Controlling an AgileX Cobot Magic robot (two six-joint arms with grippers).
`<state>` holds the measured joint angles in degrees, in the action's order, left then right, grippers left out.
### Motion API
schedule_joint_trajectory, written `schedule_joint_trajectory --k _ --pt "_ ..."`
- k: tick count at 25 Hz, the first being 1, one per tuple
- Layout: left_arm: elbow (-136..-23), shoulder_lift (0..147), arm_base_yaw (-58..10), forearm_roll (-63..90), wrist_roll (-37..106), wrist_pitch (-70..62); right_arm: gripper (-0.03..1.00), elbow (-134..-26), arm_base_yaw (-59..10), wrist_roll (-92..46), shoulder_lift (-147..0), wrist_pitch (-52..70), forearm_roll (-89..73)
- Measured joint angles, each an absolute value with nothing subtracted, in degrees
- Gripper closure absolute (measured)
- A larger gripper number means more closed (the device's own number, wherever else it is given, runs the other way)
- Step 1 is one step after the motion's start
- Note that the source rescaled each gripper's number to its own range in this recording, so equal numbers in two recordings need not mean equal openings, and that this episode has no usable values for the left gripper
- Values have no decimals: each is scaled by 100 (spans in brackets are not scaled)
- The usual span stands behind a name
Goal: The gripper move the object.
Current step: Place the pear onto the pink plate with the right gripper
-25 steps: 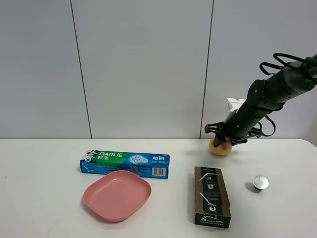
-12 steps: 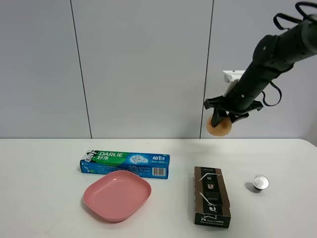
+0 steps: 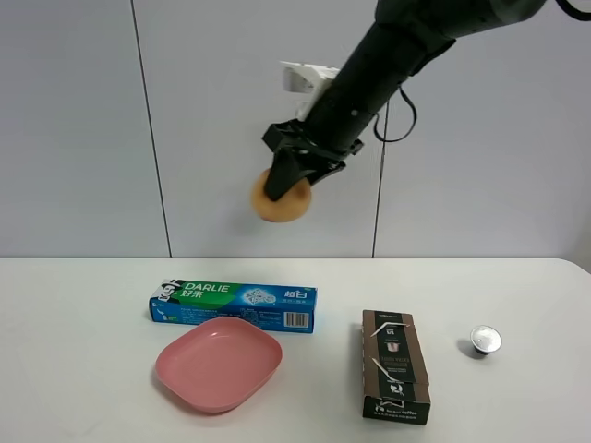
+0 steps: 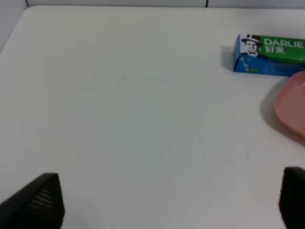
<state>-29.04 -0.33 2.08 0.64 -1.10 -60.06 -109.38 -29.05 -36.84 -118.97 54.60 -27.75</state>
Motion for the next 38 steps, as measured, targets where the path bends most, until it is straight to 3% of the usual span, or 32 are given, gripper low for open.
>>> schedule_joint_trajectory --k 11,38 --pt "-2904 -33 208 64 -110 -6006 97 -10938 -4149 -3969 -11897 5628 -2641" --pt "-2904 -33 208 64 -110 -6008 94 -10938 -4182 -3542 -13436 5407 -1696"
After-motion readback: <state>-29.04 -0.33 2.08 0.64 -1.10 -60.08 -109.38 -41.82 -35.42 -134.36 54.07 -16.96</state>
